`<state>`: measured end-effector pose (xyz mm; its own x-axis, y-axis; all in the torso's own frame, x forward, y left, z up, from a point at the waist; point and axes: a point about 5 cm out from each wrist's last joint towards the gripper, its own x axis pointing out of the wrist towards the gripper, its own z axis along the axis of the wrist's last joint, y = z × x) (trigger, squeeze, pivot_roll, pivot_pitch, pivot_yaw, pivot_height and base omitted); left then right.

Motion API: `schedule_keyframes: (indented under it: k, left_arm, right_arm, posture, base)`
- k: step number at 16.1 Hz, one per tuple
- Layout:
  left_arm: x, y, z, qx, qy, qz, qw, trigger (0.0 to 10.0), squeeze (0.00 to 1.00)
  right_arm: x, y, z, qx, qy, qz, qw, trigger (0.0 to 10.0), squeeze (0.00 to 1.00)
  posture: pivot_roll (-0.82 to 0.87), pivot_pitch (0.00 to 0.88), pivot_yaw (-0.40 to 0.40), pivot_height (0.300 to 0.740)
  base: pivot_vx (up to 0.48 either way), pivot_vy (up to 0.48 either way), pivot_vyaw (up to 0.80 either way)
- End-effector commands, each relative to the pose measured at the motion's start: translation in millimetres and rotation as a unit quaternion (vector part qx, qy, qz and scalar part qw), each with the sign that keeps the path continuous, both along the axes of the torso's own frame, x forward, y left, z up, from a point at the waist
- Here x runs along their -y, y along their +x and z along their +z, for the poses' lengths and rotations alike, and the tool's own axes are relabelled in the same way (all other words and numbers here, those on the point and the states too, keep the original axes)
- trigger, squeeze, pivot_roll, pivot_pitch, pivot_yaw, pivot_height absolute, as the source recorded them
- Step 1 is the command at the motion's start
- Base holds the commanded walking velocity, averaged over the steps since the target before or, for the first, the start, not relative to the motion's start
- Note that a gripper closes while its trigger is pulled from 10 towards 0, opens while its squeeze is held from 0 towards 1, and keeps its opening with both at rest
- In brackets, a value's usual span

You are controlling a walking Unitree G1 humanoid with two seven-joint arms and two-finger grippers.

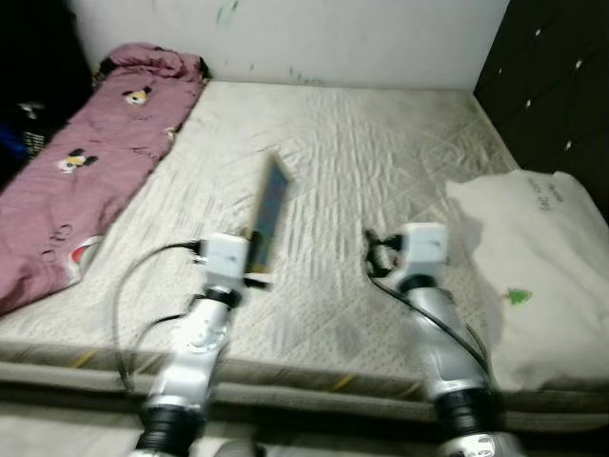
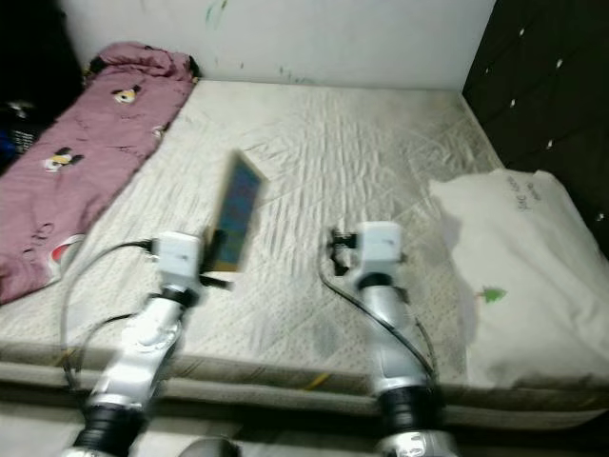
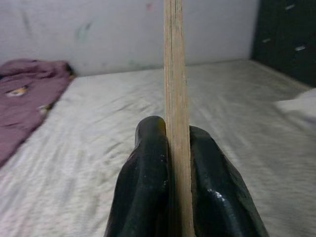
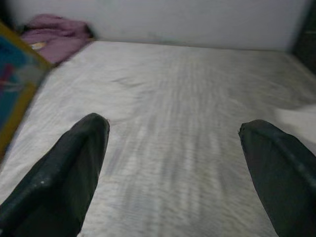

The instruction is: Clean up the room

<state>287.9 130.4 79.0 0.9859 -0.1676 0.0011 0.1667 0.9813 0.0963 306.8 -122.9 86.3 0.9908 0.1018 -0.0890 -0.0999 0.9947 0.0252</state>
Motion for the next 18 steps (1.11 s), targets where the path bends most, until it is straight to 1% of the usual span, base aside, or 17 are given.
schedule_keyframes:
  k: [1, 4, 5, 7, 9, 12, 18]
  left_arm:
    - [0.9, 2.9, 8.3, 0.022, -0.006, 0.012, 1.000, 10.0, 0.00]
    - [2.0, 2.4, 8.7, 0.024, -0.012, 0.015, 1.000, 10.0, 0.00]
    - [2.1, 2.0, 8.5, 0.025, -0.012, 0.016, 0.999, 10.0, 0.00]
    - [1.5, 2.7, 7.3, 0.021, -0.003, 0.018, 1.000, 10.0, 0.00]
    - [1.7, 2.7, 7.3, 0.020, -0.003, 0.017, 1.000, 10.0, 0.00]
    - [2.6, 2.8, 7.0, 0.018, -0.004, 0.014, 1.000, 10.0, 0.00]
    - [2.7, 3.0, 7.5, 0.018, -0.006, 0.010, 1.000, 10.0, 0.00]
  right_arm:
    - [7.8, 0.0, 1.1, 0.002, -0.004, -0.010, 1.000, 10.0, 0.00]
    - [9.1, -0.3, -1.2, -0.007, 0.002, -0.016, 1.000, 10.0, 0.00]
    - [9.5, -0.3, -2.4, -0.012, 0.007, -0.019, 1.000, 10.0, 0.00]
    - [9.6, 0.5, -1.7, -0.008, 0.003, -0.018, 1.000, 10.0, 0.00]
    - [9.8, 0.4, -1.5, -0.007, 0.003, -0.019, 1.000, 10.0, 0.00]
    - [10.0, 0.0, -1.7, -0.007, 0.001, -0.018, 1.000, 10.0, 0.00]
    - [9.9, 0.0, -2.0, -0.009, 0.002, -0.020, 1.000, 10.0, 0.00]
  posture:
    - [0.05, 0.000, 0.013, 0.740]
    - [0.05, 0.000, 0.014, 0.740]
    - [0.05, 0.000, 0.015, 0.740]
    - [0.05, 0.000, 0.015, 0.740]
    - [0.05, 0.000, 0.016, 0.740]
    - [0.05, 0.000, 0.017, 0.740]
    - [0.05, 0.000, 0.017, 0.740]
  base:
    - [0.000, 0.000, 0.00]
    - [0.000, 0.000, 0.00]
    - [0.000, 0.000, -0.63]
    - [0.000, 0.000, -0.80]
    - [0.000, 0.000, -0.65]
    - [0.000, 0.000, 0.00]
    - [0.000, -0.290, 0.00]
